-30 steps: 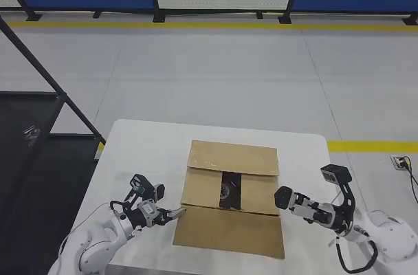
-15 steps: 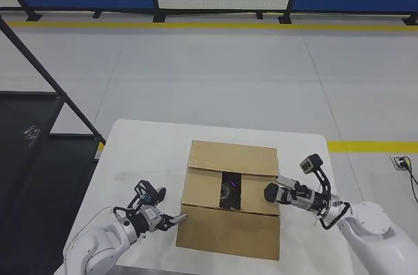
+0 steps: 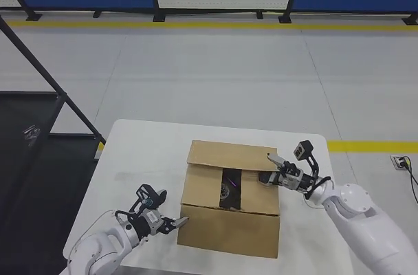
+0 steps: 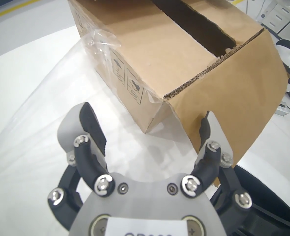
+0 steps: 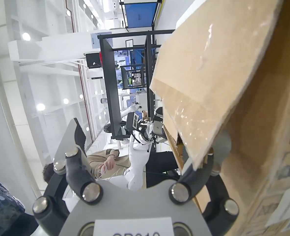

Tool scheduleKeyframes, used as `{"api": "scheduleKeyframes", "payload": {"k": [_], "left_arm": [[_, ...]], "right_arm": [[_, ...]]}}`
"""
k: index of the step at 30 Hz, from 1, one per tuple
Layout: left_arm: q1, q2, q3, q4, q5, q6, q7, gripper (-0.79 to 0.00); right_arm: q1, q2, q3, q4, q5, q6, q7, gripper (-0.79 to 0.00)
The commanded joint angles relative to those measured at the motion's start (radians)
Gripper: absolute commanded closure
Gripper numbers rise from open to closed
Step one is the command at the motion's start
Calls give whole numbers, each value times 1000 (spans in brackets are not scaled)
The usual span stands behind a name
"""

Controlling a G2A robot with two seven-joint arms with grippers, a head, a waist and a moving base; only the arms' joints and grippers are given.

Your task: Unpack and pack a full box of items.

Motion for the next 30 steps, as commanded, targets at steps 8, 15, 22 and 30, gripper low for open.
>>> {"api": "scheduleKeyframes", "payload": {"k": [8,15,22,30], "left_arm": [[18,3,6,-13,25,7,13,-785],[32,6,9,-21,43,14,25,-785],[35,7,4,-15,25,25,32,-785],[19,8,15,-21,32,33,10,-785]], "right_arm": [[84,-45,-20,10,-124,-85,-255,-785],[165,-98,-76,103,-173,-135,-443,-785],[165,-98,-76,103,-173,-135,-443,-785],[133,-103,-57,70,-176,-148,-460,-785]]}}
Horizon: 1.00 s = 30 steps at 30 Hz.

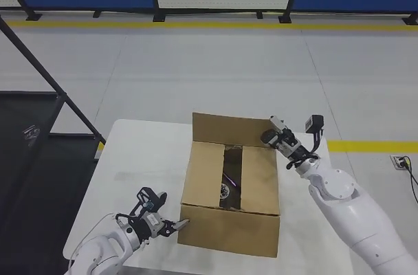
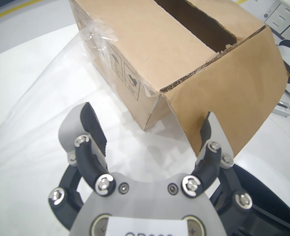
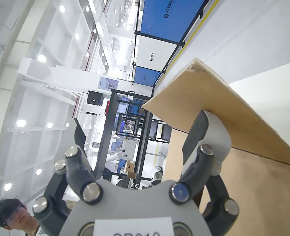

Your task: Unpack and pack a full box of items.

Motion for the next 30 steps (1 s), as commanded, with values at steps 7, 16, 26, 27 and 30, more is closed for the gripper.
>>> {"api": "scheduleKeyframes", "payload": {"k": [7,16,26,27,30], "left_arm": [[6,3,1,-15,15,5,-4,-785],[39,7,-16,-14,13,12,21,-785],[18,7,17,38,41,5,6,-785],[13,6,22,43,43,6,5,-785],[3,6,32,55,48,6,-2,-785]], "right_arm": [[115,-68,-66,122,-40,60,-128,-785],[267,-173,-191,384,-120,175,-180,-785],[326,-240,-208,574,-102,212,-100,-785],[331,-244,-206,588,-103,211,-93,-785],[339,-254,-200,625,-102,214,-73,-785]]}}
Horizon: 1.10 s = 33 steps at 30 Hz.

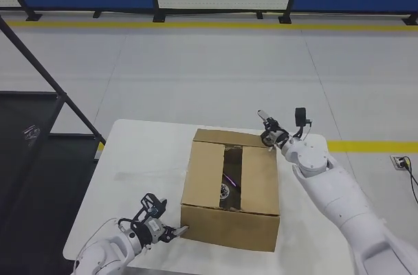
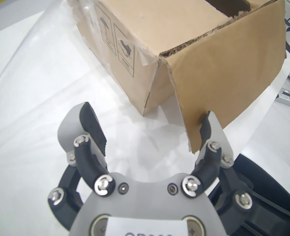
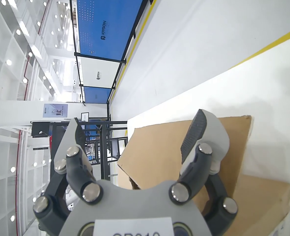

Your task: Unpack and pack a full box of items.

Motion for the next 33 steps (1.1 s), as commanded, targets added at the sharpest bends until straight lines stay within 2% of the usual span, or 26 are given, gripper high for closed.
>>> {"api": "scheduleKeyframes", "payload": {"k": [1,5,10,14,18,23,33], "left_arm": [[-6,0,7,8,3,-5,-9,-785],[-12,3,0,7,-1,-20,-9,-785],[10,11,-92,-8,-170,-84,54,-785],[29,19,-180,-11,-297,-86,80,-785],[40,21,-226,-12,-364,-52,86,-785],[43,22,-246,1,-445,-46,84,-785],[45,25,-261,5,-508,-33,57,-785]], "right_arm": [[5,-6,7,21,1,-8,7,-785],[1,-5,51,39,46,-109,51,-785],[-27,40,155,53,129,-317,264,-785],[-71,90,251,39,193,-396,431,-785],[-124,141,322,9,177,-387,534,-785],[-191,182,367,-75,117,-292,587,-785],[-272,198,355,-274,-27,-158,580,-785]]}}
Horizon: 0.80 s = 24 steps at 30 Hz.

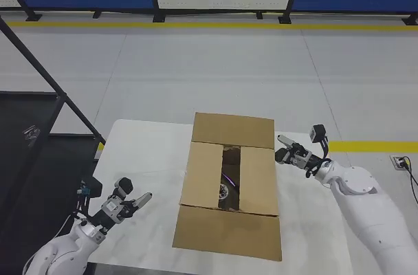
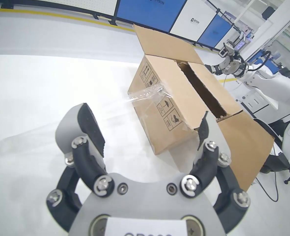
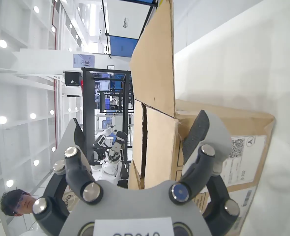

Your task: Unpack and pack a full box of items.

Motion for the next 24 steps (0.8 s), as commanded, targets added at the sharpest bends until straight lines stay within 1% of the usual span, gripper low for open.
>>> {"api": "scheduleKeyframes", "payload": {"k": [1,6,9,10,12,14,17,19,21,24], "left_arm": [[4,0,-1,0,0,4,0,-785],[14,0,-1,-4,-5,11,3,-785],[23,1,-6,-7,-2,12,8,-785],[26,1,-10,-8,0,14,11,-785],[33,2,-19,-10,-6,13,22,-785],[40,2,-29,-14,-11,10,27,-785],[50,3,-41,-22,-14,2,38,-785],[55,4,-47,-27,-18,0,44,-785],[62,4,-52,-32,-19,-2,49,-785],[76,4,-56,-40,-19,-5,57,-785]], "right_arm": [[-6,0,0,-28,-10,18,-8,-785],[-9,-2,4,-70,-36,45,-43,-785],[-21,0,35,-94,-11,17,-80,-785],[-27,2,54,-113,13,-2,-96,-785],[-51,6,78,-175,38,-27,-91,-785],[-67,9,74,-251,-11,-14,-93,-785],[-70,-1,18,-350,-82,73,-99,-785],[-51,-14,-38,-375,-125,133,-103,-785],[-26,-33,-94,-365,-135,172,-98,-785],[25,-66,-179,-308,-146,220,-88,-785]]}}
